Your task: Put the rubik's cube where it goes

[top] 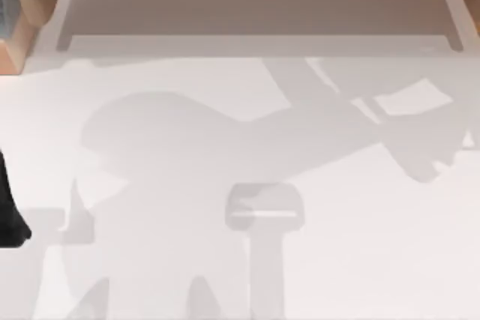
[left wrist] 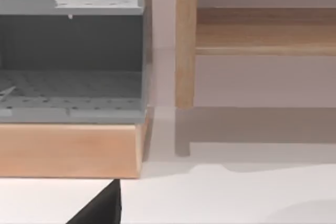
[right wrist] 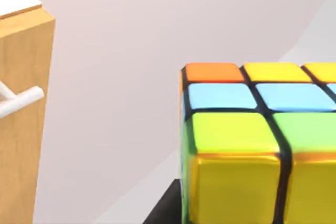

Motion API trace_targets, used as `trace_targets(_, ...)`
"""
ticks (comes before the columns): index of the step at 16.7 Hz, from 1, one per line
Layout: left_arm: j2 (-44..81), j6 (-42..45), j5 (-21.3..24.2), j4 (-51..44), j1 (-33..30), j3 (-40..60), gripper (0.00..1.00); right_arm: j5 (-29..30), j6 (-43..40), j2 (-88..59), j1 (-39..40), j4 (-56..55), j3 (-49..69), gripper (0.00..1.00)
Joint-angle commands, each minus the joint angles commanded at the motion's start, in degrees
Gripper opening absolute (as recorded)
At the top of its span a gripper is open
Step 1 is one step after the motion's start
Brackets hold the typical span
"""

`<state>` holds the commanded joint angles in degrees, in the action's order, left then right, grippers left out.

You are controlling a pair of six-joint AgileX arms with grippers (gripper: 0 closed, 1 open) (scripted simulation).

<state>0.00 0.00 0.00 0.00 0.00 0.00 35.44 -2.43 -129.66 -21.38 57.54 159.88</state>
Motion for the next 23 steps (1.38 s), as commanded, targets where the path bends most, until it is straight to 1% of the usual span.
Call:
trace_targets(2,0.0,0.0,0.0,0.0,0.0,0.0,1.0,-7.88,-3.51,-3.2,-2.46,10.63,-1.33,0.0)
trace_targets(5,0.0,0.0,0.0,0.0,0.0,0.0,1.0,-19.95,-9.27,-10.1,-2.39,23.61,-3.26,0.0)
trace_targets(7,0.0,0.0,0.0,0.0,0.0,0.0,1.0,-26.9,-12.87,-15.39,-0.95,29.39,-4.21,0.0)
trace_targets(9,0.0,0.0,0.0,0.0,0.0,0.0,1.0,-31.92,-15.76,-20.41,-0.1,32.82,-4.72,0.0)
trace_targets(10,0.0,0.0,0.0,0.0,0.0,0.0,1.0,-33.59,-16.79,-22.29,-0.12,33.66,-4.79,0.0)
trace_targets(12,0.0,0.0,0.0,0.0,0.0,0.0,1.0,-35.15,-17.87,-24.19,-0.37,33.88,-4.8,0.0)
trace_targets(17,0.0,0.0,0.0,0.0,0.0,0.0,1.0,-35.2,-17.91,-24.27,-0.38,33.88,-4.81,0.0)
trace_targets(23,0.0,0.0,0.0,0.0,0.0,0.0,1.0,-35.2,-17.91,-24.27,-0.38,33.88,-4.81,0.45)
